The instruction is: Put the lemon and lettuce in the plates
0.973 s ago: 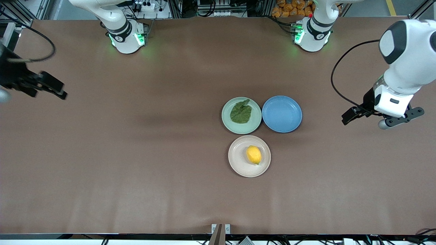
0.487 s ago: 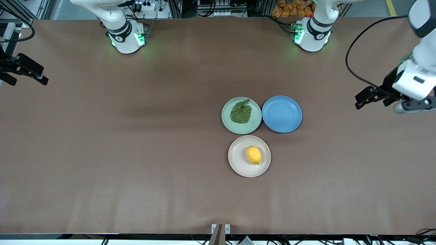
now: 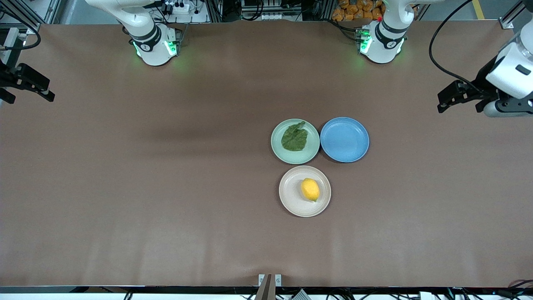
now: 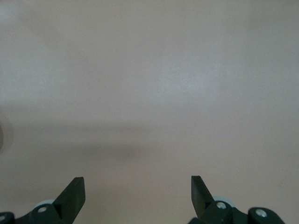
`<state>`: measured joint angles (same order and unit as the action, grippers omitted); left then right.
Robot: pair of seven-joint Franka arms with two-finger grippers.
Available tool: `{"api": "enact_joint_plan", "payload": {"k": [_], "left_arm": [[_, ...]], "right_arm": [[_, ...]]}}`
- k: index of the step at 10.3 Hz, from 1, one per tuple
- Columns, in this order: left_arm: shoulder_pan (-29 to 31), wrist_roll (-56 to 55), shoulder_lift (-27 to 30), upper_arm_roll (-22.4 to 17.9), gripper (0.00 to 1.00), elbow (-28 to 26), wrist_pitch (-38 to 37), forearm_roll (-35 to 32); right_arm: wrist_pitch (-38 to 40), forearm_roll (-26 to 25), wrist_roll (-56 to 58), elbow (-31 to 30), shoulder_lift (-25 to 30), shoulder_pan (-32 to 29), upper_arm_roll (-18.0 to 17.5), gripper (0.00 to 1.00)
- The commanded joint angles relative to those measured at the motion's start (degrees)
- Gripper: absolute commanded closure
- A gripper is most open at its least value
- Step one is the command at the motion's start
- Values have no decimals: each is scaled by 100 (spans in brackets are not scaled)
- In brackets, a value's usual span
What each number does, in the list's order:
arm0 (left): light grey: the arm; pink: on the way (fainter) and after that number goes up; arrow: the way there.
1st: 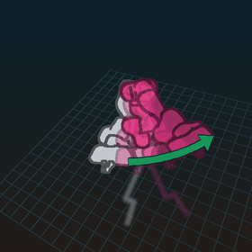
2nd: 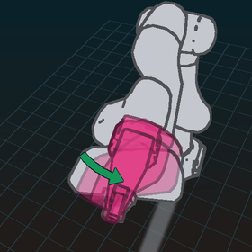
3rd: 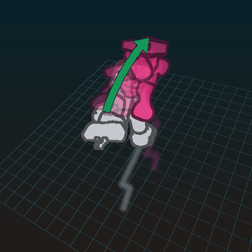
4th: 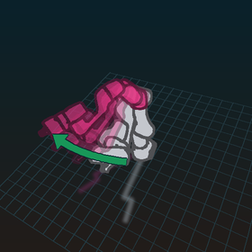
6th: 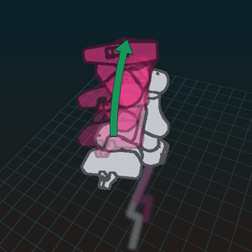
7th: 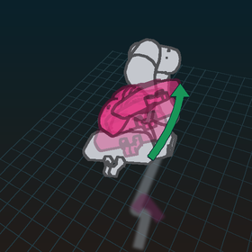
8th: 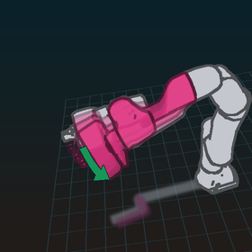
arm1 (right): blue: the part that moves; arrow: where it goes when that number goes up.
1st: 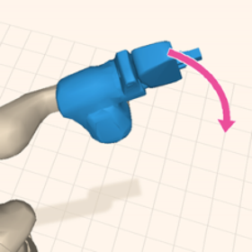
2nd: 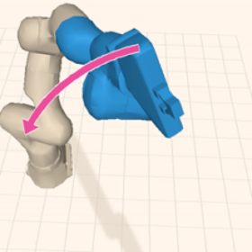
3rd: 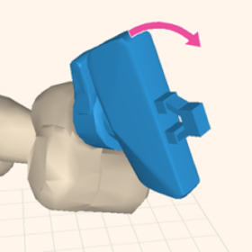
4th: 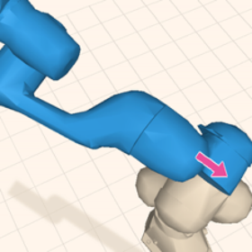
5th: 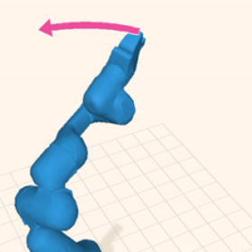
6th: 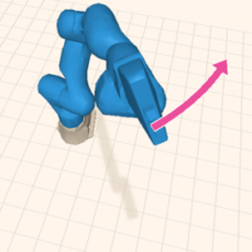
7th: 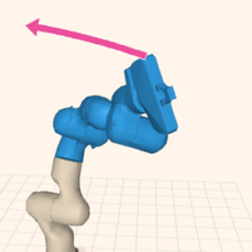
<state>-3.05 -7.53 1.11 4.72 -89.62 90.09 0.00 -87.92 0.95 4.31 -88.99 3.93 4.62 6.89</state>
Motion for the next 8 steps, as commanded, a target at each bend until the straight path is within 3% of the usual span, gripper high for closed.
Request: {"api": "enact_joint_plan", "payload": {"k": [1,8], "left_arm": [[41,164,-41,47,0,321,-238,-71],[32,155,-6,38,0,419,-343,-106]], "right_arm": [[-85,-60,122,-189,178,-57,-47,0],[-120,-69,254,-232,195,-75,-82,0]]}}
